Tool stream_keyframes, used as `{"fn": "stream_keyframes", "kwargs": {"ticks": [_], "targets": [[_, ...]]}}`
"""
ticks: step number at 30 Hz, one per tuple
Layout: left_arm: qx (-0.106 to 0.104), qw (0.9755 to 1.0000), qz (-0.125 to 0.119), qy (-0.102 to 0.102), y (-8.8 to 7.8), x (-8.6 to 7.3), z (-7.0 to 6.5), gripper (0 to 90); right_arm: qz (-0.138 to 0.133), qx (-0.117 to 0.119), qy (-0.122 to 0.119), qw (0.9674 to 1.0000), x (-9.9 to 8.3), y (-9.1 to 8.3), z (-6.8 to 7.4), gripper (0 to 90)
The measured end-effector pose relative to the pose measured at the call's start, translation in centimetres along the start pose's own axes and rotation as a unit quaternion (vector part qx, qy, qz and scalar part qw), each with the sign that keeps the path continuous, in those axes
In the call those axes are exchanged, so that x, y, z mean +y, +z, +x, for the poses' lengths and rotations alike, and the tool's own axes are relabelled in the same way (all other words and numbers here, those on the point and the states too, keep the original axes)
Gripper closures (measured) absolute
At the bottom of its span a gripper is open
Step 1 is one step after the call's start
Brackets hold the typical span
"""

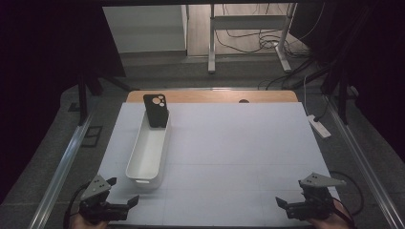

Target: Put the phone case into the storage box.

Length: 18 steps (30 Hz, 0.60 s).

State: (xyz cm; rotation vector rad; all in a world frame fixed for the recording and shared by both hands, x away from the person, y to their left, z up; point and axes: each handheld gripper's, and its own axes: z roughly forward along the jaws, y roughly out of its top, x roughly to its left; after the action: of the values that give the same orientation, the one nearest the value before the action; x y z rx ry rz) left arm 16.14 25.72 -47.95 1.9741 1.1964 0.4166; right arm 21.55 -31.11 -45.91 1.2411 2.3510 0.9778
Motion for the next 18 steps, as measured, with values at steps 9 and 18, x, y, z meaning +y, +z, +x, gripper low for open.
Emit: {"fn": "stream_keyframes", "kwargs": {"ticks": [9, 18], "targets": [[0.015, 0.9997, 0.021, -0.004, 0.3, -0.9, -0.3, 0.0, 0.000, -0.002, 0.000, 1.0000, 0.0, 0.0, 0.0, 0.0], [0.033, 0.9985, 0.043, -0.006, 0.8, -1.2, -0.5, 0.0, 0.001, -0.001, -0.001, 1.0000, 0.0, 0.0, 0.0, 0.0]]}}
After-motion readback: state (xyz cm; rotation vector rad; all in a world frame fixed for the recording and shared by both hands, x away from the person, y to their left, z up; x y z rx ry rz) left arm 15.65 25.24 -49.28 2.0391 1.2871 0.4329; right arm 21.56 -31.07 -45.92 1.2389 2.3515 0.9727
